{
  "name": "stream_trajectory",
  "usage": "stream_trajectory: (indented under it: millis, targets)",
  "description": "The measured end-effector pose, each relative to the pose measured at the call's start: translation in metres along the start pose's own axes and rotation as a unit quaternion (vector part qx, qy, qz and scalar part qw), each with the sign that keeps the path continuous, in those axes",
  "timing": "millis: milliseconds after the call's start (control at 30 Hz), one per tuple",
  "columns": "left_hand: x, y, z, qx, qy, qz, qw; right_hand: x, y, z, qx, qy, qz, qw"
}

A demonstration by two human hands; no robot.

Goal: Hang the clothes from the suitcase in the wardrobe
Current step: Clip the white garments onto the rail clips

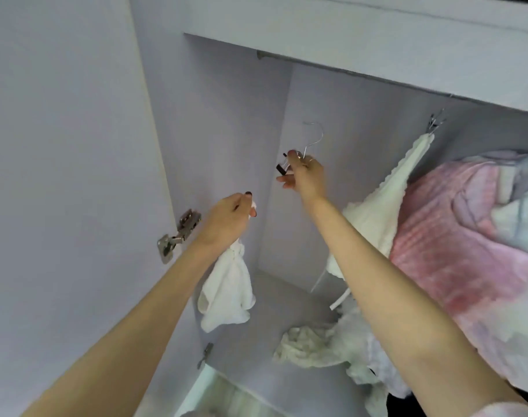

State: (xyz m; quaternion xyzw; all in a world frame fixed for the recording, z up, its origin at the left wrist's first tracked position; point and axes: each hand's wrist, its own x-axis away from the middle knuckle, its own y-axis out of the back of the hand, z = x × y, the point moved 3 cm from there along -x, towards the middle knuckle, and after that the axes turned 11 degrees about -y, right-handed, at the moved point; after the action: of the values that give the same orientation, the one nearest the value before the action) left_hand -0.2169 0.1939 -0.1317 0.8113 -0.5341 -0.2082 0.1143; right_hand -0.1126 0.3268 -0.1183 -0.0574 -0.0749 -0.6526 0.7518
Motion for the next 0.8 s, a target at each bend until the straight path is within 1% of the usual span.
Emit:
stream_trajectory:
  millis: [67,200,233,300,367,433,600,700,800]
  targets:
    - [0.024,-0.007,0.003,-0.024,0.003,0.046,0.999,0.029,0.017,-0.024,-0.022,-0.031,0.008,0.999]
    - [0.065,-0.019,-0.005,-0.029,0.002,0.157,0.987,0.093,0.043,-0.074,-0.143,-0.109,0.041,0.983]
    - [0.069,-0.017,-0.011,-0.032,-0.007,0.168,0.985,0.102,0.044,-0.081,-0.155,-0.12,0.057,0.979]
    - [0.083,-0.02,-0.026,-0.027,-0.025,0.194,0.98,0.125,0.054,-0.094,-0.165,-0.118,0.08,0.976]
    - [0.098,-0.028,-0.036,0.004,-0.039,0.22,0.975,0.147,0.067,-0.101,-0.177,-0.106,0.099,0.974]
    - [0.112,-0.037,-0.04,0.008,-0.048,0.224,0.973,0.165,0.076,-0.107,-0.195,-0.101,0.115,0.969]
    - [0.141,-0.064,-0.045,-0.017,-0.065,0.23,0.971,0.208,0.097,-0.127,-0.22,-0.11,0.125,0.961]
    - [0.15,-0.073,-0.042,-0.052,-0.07,0.238,0.967,0.222,0.11,-0.138,-0.212,-0.122,0.092,0.965]
    - [0.158,-0.079,-0.035,-0.079,-0.067,0.249,0.963,0.229,0.132,-0.148,-0.223,-0.133,0.029,0.965]
